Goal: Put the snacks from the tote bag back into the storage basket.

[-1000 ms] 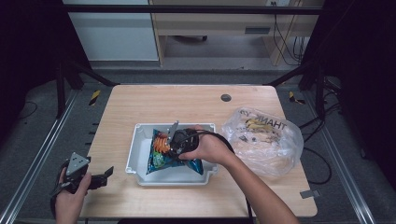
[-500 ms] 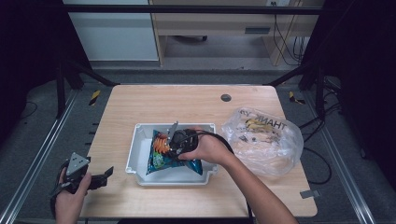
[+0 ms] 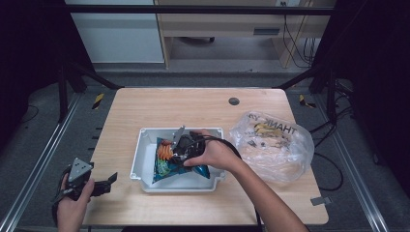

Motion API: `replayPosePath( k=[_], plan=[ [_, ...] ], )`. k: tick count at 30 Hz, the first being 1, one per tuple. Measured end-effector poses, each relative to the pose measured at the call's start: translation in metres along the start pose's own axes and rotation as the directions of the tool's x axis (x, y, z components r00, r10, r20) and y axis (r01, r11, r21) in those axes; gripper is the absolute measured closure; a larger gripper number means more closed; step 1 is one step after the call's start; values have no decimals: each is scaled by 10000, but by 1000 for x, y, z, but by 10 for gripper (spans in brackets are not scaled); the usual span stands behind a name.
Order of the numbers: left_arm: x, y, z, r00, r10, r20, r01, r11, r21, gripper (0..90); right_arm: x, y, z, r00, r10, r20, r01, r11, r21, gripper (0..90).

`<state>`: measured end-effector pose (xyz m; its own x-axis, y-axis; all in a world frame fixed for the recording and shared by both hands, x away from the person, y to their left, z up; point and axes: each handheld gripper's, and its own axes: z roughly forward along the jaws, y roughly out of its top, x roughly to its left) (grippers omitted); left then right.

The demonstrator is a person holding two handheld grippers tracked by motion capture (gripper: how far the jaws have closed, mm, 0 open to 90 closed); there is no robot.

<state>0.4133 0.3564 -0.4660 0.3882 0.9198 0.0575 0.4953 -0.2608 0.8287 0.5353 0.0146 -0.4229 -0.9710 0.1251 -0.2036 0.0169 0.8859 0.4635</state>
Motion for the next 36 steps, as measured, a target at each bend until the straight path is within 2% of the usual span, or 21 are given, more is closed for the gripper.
replayPosePath(
  k=[3,7,12,18,28,36],
  plan=[
    [0,0,0,10000,10,-9,-10,10000,36,38,1,1,-4,10000,87,41,-86,9999,-94,144],
    [-1,0,0,10000,35,-1,-35,10000,17,38,3,1,-12,9997,106,231,-99,9996,-281,118],
    [0,0,1,10000,50,-23,-50,10000,44,38,4,0,-26,9987,269,441,-234,9967,-776,101],
    [-1,0,1,10000,43,-43,-43,10000,52,38,3,-3,-44,9957,598,703,-490,9880,-1464,77],
    [0,-1,1,9999,-46,-90,47,10000,67,38,1,-9,-76,9817,1423,1263,-1091,9649,-2388,58],
    [1,-2,1,9997,-200,-120,201,9998,64,38,2,-15,-95,9680,1864,1682,-1373,9539,-2668,60]
  ],
)
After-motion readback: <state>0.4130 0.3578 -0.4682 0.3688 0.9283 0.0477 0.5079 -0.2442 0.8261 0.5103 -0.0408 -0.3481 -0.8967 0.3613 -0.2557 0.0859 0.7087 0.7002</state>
